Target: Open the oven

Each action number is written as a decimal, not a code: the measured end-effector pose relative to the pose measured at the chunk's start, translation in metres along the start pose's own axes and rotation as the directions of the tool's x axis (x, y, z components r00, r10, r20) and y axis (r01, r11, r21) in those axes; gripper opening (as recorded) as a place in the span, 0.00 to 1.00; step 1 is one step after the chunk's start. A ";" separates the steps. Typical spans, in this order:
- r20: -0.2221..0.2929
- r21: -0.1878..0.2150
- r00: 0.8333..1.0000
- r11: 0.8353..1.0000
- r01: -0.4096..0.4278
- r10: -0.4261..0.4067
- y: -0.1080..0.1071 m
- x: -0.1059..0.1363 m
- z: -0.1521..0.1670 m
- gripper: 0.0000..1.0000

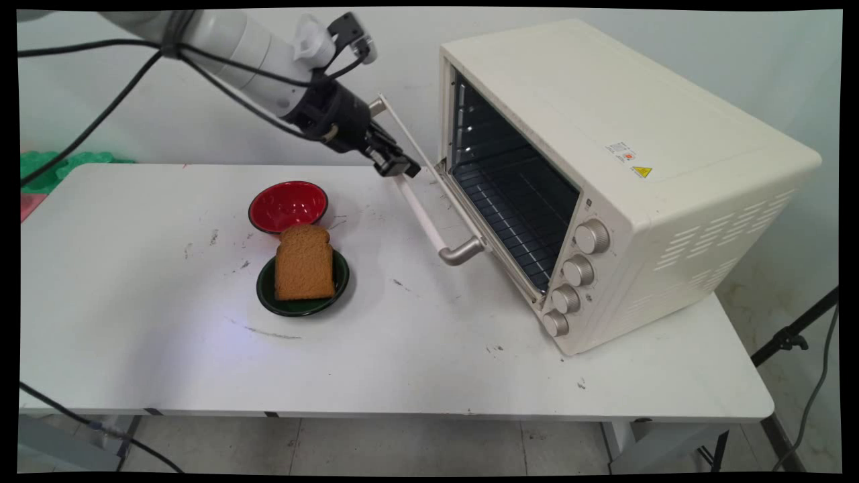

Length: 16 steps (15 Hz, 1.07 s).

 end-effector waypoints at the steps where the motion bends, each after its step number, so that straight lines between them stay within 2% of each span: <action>1: -0.001 -0.001 1.000 1.000 0.000 0.000 0.000 -0.006 -0.001 0.00; 16: -0.019 -0.009 1.000 1.000 0.010 -0.010 -0.003 -0.083 -0.008 0.00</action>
